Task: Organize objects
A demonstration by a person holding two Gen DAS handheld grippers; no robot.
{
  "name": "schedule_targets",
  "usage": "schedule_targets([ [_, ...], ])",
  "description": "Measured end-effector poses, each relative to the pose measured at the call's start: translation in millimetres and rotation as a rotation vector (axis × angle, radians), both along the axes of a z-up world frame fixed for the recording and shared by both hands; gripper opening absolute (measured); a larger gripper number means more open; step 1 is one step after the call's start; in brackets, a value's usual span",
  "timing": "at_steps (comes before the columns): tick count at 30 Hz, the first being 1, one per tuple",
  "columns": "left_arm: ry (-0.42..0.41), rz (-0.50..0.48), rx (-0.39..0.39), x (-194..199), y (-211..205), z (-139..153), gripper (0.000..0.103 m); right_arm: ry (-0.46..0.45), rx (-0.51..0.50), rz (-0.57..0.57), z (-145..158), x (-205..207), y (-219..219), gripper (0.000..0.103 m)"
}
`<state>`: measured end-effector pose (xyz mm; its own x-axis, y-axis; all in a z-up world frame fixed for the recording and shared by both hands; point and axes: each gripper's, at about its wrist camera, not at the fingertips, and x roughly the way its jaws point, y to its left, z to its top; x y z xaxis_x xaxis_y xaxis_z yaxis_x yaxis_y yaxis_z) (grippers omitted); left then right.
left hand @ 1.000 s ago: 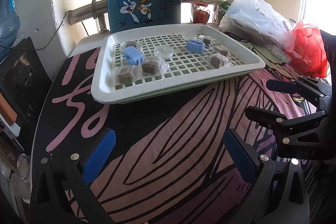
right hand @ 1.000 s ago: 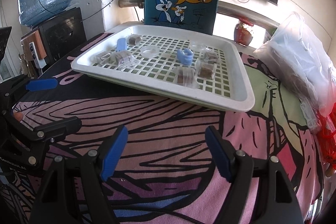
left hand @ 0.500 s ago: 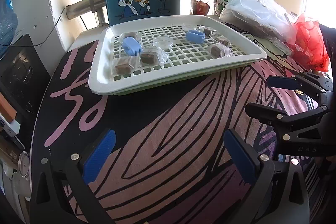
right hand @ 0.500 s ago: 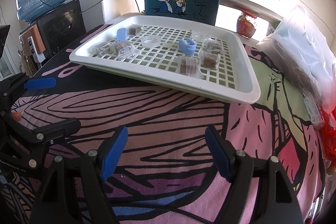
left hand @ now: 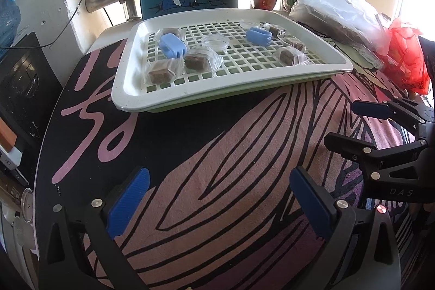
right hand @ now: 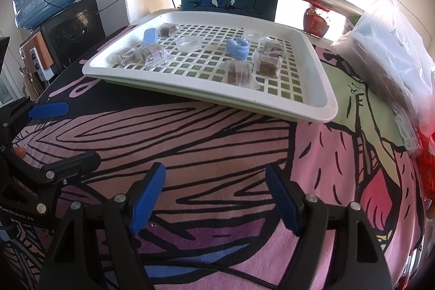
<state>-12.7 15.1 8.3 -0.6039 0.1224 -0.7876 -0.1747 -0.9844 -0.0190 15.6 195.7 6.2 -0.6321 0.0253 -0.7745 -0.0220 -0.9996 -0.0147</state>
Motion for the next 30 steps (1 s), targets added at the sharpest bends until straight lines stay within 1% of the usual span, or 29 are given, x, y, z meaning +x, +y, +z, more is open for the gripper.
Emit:
schedule_targets([
  [5, -0.031, 0.019, 0.01, -3.9, -2.9, -4.9, 0.103, -0.02, -0.028, -0.015, -2.9, -1.6, 5.6, 0.076],
  [11, -0.038, 0.021, -0.02, -4.3, 0.3, -7.0, 0.103, -0.024, -0.027, -0.019, -3.4, -2.3, 6.0, 0.077],
  [12, -0.038, 0.021, -0.026, -4.2, 1.3, -7.2, 0.103, -0.025, -0.026, -0.019, -3.6, -2.4, 6.1, 0.078],
  [14, -0.039, 0.02, -0.026, -4.8, 0.5, -7.2, 0.103, -0.032, -0.021, -0.026, -4.8, -2.8, 6.2, 0.087],
  [16, -0.04, 0.02, -0.03, -5.0, 1.1, -7.3, 0.103, -0.036, -0.027, -0.034, -5.5, -3.0, 8.1, 0.089],
  [19, -0.04, 0.02, -0.03, -5.3, 1.3, -7.4, 0.103, -0.038, -0.023, -0.038, -5.8, -3.1, 8.1, 0.091],
  [23, -0.04, 0.02, -0.029, -5.2, 0.7, -7.4, 0.103, -0.046, -0.025, -0.038, -6.9, -4.4, 8.0, 0.097],
  [27, -0.04, 0.021, -0.032, -5.3, 1.5, -8.0, 0.103, -0.047, -0.027, -0.041, -7.2, -4.5, 7.8, 0.098],
  [30, -0.04, 0.024, -0.031, -5.6, 1.8, -8.1, 0.103, -0.051, -0.028, -0.038, -7.8, -5.2, 7.8, 0.1],
])
